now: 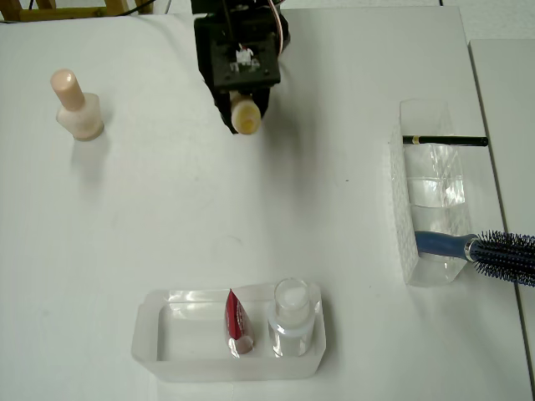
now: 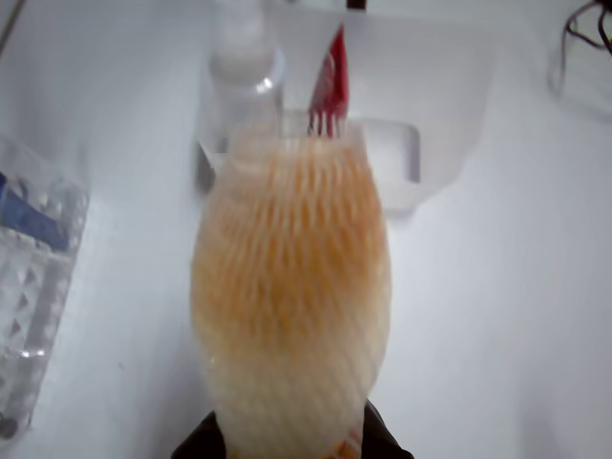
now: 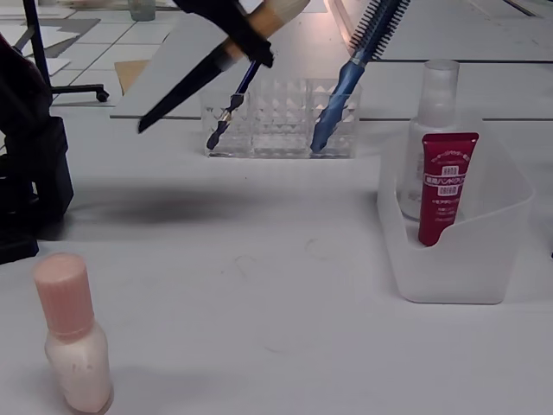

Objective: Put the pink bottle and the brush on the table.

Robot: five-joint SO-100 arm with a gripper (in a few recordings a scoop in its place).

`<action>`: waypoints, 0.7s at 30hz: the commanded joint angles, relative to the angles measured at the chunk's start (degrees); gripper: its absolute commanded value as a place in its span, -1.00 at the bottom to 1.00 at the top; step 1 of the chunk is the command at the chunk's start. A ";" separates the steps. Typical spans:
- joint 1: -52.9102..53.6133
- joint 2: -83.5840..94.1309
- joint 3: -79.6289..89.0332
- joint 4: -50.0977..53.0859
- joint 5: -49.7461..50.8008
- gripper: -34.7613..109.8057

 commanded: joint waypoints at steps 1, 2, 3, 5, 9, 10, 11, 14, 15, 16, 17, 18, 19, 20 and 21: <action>3.25 2.90 0.35 2.46 -2.81 -0.52; 4.22 3.25 1.05 2.55 -3.25 -0.52; 5.63 3.78 2.11 2.55 -4.48 -0.52; 8.70 5.10 4.83 2.37 -7.47 -0.52; 15.47 7.38 9.93 2.02 -13.80 -0.52; 16.96 7.65 10.99 1.58 -15.12 -0.52; 18.54 7.82 11.95 1.14 -16.44 -0.52; 23.29 8.09 14.06 0.97 -18.98 -0.52; 24.87 8.35 14.94 0.62 -20.30 -0.52; 26.28 8.35 15.73 0.35 -21.09 -0.52; 27.25 8.35 16.35 0.00 -21.62 -0.52; 28.30 8.26 16.96 -0.35 -22.41 -0.52; 29.27 8.09 17.58 -0.88 -22.76 -0.52; 30.41 8.00 18.54 -1.85 -23.73 -0.52; 31.82 7.91 19.69 -2.81 -24.87 -0.52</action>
